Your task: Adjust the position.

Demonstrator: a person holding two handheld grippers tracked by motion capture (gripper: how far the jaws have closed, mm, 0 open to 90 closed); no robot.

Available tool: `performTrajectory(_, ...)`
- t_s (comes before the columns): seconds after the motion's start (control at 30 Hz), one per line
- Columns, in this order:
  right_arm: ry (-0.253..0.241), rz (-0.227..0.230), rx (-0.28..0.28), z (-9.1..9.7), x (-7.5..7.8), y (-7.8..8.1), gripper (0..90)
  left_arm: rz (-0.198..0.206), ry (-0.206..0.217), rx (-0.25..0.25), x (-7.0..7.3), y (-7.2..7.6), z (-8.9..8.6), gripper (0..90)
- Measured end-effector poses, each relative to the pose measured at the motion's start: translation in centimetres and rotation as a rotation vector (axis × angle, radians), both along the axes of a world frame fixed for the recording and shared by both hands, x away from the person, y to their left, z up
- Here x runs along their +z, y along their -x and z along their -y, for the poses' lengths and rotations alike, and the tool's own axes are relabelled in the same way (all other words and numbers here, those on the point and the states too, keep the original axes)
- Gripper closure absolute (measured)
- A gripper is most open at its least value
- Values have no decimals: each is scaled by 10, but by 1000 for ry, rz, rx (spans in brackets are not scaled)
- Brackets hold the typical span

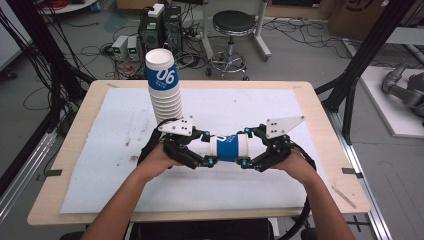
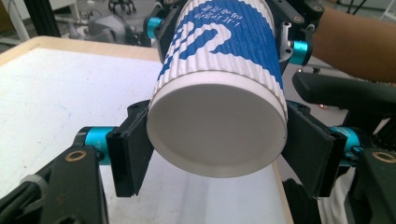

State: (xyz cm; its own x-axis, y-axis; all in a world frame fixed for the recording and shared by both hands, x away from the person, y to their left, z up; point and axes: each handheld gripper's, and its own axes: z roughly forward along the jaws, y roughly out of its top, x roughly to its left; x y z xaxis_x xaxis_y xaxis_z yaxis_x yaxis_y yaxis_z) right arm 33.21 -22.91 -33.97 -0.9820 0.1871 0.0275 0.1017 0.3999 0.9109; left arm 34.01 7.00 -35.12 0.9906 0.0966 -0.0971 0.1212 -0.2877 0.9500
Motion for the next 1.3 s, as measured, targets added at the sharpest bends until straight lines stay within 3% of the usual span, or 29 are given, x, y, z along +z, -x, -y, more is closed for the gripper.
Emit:
performTrajectory(0.2, -126, -18, -35, 8, 0, 0, 172, -16, 81, 11, -5, -2, -6, 301)
performTrajectory(0.33, -223, -34, -61, 19, 4, 0, 172, -34, 161, 24, -10, -3, -12, 301)
performTrajectory(0.53, -178, -58, -23, 8, -1, -1, 171, -34, 180, 3, -13, -1, -9, 301)
performTrajectory(0.73, -118, -22, 3, 6, 1, -2, 228, -29, 108, 13, -13, 1, -7, 300)
performTrajectory(0.9, -31, 1, 8, 4, 6, -1, 248, 31, 1, 73, -8, 7, 1, 217)
performTrajectory(1.07, 64, 13, 33, -6, 12, 0, 254, 84, -77, 53, -3, 10, 9, 215)
performTrajectory(1.13, 102, 10, 33, -9, 14, 0, 253, 86, -92, 29, -4, 11, 11, 268)
performTrajectory(1.17, 110, 8, 37, -10, 14, 0, 252, 92, -122, 21, -5, 11, 12, 275)
performTrajectory(1.3, 91, -31, 30, -12, 15, 0, 229, 85, -125, 2, -8, 10, 14, 290)
